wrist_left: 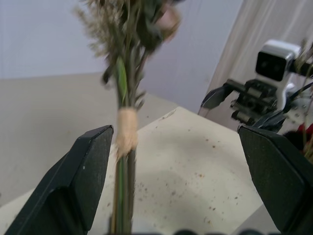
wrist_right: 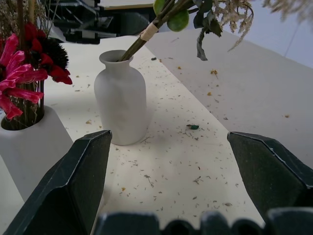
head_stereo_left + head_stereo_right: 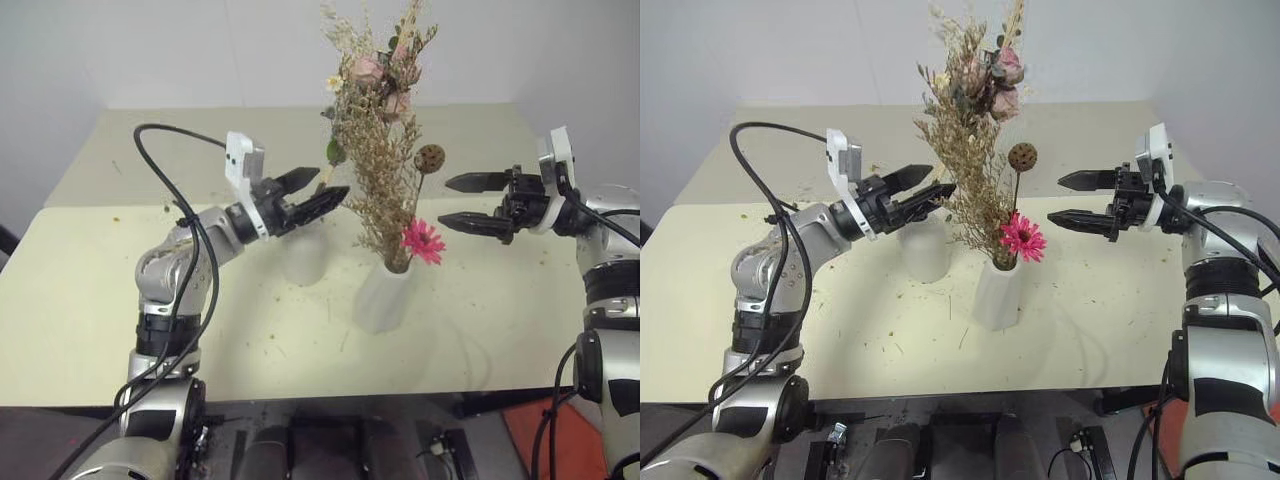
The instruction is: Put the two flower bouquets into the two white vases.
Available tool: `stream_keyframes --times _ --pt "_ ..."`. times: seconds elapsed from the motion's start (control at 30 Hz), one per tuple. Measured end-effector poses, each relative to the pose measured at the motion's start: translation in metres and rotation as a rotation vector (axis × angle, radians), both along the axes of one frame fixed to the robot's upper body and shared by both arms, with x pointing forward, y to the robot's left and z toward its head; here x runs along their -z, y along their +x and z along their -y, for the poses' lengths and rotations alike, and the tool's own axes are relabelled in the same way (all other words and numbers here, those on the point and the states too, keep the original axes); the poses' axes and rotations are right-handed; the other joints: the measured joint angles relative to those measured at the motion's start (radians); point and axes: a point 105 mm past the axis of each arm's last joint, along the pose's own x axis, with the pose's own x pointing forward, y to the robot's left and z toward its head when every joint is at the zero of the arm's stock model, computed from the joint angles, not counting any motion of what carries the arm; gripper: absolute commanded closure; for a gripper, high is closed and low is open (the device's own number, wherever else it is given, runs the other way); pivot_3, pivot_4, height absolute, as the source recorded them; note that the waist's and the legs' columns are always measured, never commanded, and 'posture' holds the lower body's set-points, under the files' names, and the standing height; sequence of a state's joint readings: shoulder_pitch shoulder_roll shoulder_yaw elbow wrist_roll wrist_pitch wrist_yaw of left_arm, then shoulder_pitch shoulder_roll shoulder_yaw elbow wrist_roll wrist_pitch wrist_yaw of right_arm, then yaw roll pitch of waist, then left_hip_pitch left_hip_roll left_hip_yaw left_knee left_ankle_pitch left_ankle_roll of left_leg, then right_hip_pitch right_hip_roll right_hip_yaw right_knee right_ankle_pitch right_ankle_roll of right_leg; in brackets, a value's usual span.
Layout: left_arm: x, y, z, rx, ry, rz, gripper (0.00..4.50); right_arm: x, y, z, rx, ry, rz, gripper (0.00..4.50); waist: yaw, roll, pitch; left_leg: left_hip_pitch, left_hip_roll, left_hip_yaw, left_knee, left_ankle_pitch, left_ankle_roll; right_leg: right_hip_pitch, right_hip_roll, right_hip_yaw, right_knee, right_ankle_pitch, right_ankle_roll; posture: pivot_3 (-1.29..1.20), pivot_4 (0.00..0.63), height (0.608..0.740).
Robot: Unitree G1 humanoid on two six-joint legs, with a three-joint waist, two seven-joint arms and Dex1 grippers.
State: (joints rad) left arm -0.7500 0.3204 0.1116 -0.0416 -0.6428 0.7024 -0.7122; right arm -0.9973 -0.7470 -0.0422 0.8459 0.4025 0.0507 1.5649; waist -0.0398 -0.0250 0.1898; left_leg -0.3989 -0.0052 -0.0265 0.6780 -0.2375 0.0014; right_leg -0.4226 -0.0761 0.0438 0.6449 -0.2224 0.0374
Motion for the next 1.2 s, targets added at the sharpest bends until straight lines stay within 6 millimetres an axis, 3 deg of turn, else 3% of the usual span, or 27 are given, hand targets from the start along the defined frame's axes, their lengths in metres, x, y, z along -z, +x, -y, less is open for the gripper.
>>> stream_keyframes --times 0.2,0.6,0.73,0.93,1.2 --pt "-0.011 -0.005 0.004 0.024 -0.004 0.022 0.07 0.002 0.001 -0.002 -0.001 0.008 -0.007 0.0 -0.002 0.0 0.0 0.0 0.0 0.0 0.0 0.0 0.0 0.0 0.0 0.0 0.0 0.0 0.0 0.0 0.15 0.74" --pt "-0.015 0.006 -0.019 -0.035 0.081 -0.035 0.07 0.002 0.001 -0.002 -0.003 0.013 -0.002 0.0 -0.002 0.0 0.0 0.0 -0.001 0.0 0.0 0.0 0.0 0.0 0.0 0.0 0.0 0.0 0.0 0.0 0.15 0.74" --pt "-0.023 0.013 -0.016 -0.028 0.088 -0.045 0.07 0.001 0.001 -0.003 -0.006 0.011 0.003 0.0 -0.001 0.0 0.0 0.0 -0.001 0.0 0.0 0.0 0.0 0.0 0.0 0.0 0.0 0.0 0.0 0.0 0.15 0.74" --pt "-0.013 0.03 -0.005 -0.015 0.141 -0.125 0.07 -0.001 0.0 -0.004 -0.012 0.007 0.015 0.0 -0.001 0.0 0.0 -0.001 -0.002 0.0 0.0 0.0 0.0 -0.001 0.0 0.0 0.0 0.0 0.0 0.0 0.15 0.74" --pt "-0.025 0.04 0.004 0.054 0.144 -0.166 0.07 -0.002 -0.001 -0.004 -0.012 0.007 0.022 0.0 -0.003 0.0 0.0 0.0 -0.002 0.0 0.0 0.0 0.0 -0.001 0.0 0.0 0.001 0.0 0.0 0.0 0.15 0.74"
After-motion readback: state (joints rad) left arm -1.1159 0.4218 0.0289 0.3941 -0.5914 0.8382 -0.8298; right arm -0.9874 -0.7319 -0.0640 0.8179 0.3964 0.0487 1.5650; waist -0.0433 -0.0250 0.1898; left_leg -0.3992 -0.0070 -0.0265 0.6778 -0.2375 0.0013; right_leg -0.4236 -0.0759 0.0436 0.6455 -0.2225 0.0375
